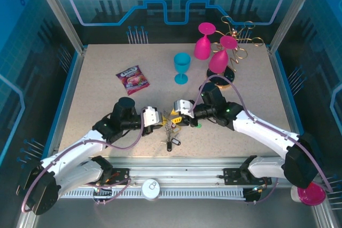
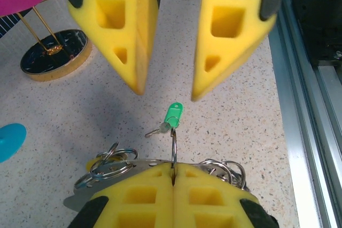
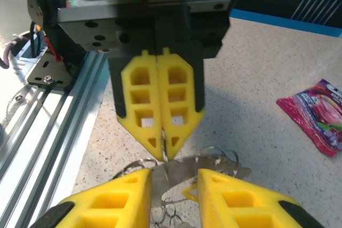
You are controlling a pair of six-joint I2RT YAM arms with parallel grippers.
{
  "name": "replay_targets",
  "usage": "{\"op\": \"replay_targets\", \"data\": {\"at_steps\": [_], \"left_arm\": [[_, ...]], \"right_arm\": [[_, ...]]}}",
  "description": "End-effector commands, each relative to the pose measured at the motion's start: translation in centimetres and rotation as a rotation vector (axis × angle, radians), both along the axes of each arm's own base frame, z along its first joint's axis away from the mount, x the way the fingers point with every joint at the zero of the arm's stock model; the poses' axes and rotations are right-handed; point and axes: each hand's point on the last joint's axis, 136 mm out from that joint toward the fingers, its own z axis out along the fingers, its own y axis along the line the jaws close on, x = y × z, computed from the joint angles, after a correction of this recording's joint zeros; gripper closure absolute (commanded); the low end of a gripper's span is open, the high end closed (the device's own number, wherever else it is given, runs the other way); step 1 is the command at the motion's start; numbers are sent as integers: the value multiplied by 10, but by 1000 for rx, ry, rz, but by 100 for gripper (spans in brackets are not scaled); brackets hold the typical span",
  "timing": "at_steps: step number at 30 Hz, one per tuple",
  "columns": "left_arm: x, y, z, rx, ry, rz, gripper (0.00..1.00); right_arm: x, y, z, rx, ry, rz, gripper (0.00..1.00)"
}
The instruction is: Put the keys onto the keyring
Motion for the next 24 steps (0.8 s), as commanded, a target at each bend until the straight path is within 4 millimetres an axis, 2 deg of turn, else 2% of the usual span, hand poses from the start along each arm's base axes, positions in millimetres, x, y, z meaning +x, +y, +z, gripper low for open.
{"op": "replay_targets", "data": {"at_steps": [1, 8, 14, 19, 24], "left_arm": [[0, -5, 16, -16, -40, -42, 100], [0, -6, 17, -17, -35, -52, 100], [-1, -7, 16, -15, -30, -56, 100], [0, -7, 17, -19, -29, -55, 100], [-1, -7, 19, -29, -24, -53, 100]], "right_arm": [[-5, 2, -5, -68, -14, 31, 72], [-3, 11, -7, -75, -6, 43, 75], [0, 13, -14, -99, 0, 36, 77], [0, 15, -16, -99, 12, 40, 85], [-2, 16, -19, -103, 28, 45, 86]]}}
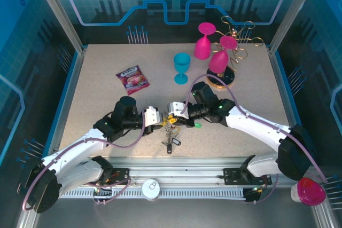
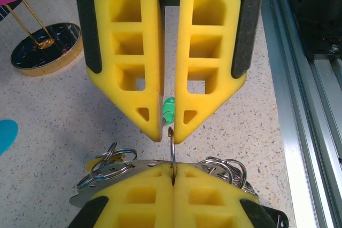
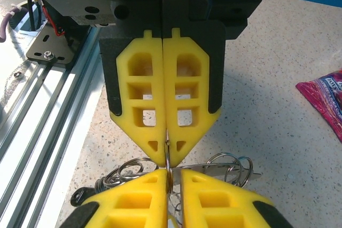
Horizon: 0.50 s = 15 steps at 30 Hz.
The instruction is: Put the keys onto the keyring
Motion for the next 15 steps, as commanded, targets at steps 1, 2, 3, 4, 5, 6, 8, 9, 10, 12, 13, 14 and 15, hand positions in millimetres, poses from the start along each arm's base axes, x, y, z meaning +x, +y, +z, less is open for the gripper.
{"op": "replay_targets", "data": {"at_steps": [1, 2, 3, 4, 5, 6, 8, 9, 10, 12, 13, 14, 15], "left_arm": [[1, -7, 25, -52, -41, -39, 100], [0, -7, 25, -52, -41, -39, 100], [1, -7, 25, -53, -42, -39, 100], [1, -7, 24, -53, -40, -37, 100], [1, -7, 24, -54, -41, -37, 100], [1, -7, 24, -55, -40, -37, 100], [1, -8, 24, -57, -39, -36, 100], [1, -8, 25, -58, -41, -37, 100], [1, -8, 25, -59, -40, -37, 100], [2, -8, 24, -56, -34, -34, 100], [2, -8, 23, -55, -31, -32, 100], [3, -7, 23, -53, -26, -26, 96], [3, -7, 23, -54, -22, -23, 92]], "right_arm": [[-4, 7, 3, 1, 11, 24, 86], [-4, 6, 3, -2, 13, 22, 86], [-3, 7, 2, -3, 16, 23, 86], [-4, 7, 2, -3, 17, 24, 86], [-3, 8, 2, -2, 19, 24, 86], [-4, 8, 1, -2, 21, 25, 86], [-4, 8, 1, 1, 25, 28, 89], [-4, 9, 3, 6, 26, 30, 94], [-3, 9, 3, 10, 31, 26, 99], [-3, 9, 7, 34, 37, 23, 100], [-3, 9, 8, 45, 42, 23, 100], [-4, 10, 9, 56, 46, 24, 100], [-5, 10, 11, 69, 50, 26, 100]]}}
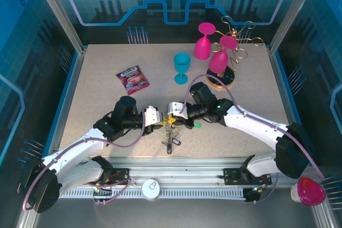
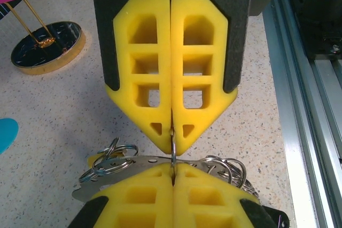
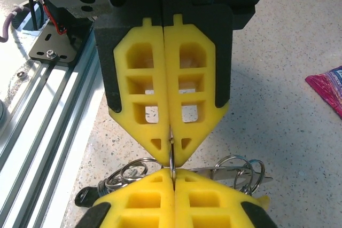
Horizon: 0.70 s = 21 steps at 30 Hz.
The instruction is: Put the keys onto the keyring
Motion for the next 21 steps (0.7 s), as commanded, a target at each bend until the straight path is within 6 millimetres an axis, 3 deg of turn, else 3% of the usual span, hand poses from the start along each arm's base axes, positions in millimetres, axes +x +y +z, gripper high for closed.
{"op": "replay_targets", "data": {"at_steps": [1, 7, 16, 21], "left_arm": [[2, -7, 21, -52, -24, -25, 90], [3, -10, 21, -58, -8, -31, 86], [5, -12, 23, -61, -15, -42, 89], [7, -11, 24, -50, -52, -44, 100]], "right_arm": [[-5, 8, 18, 84, 16, 30, 100], [-9, 12, 23, 125, 36, 47, 100], [-13, 19, 19, 108, 49, 70, 100], [-15, 20, 14, 77, 57, 81, 100]]}}
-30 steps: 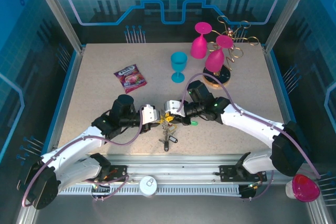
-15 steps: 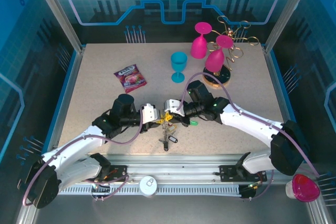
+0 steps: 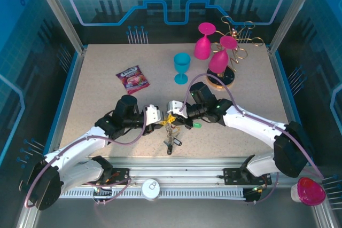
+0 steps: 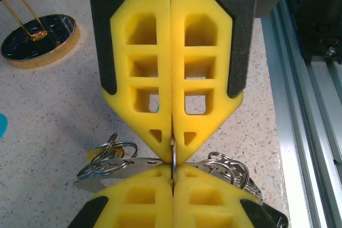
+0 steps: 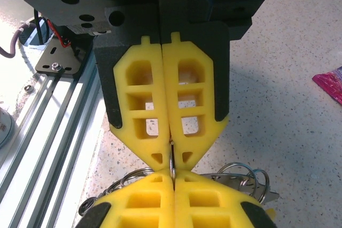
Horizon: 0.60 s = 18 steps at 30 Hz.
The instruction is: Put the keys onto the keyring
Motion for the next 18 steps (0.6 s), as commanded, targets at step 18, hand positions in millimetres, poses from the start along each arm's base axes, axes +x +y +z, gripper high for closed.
{"op": "replay_targets", "data": {"at_steps": [18], "left_arm": [[7, -5, 25, -18, -154, -23, 100]], "right_arm": [[-3, -25, 16, 13, -40, -47, 66]]}}
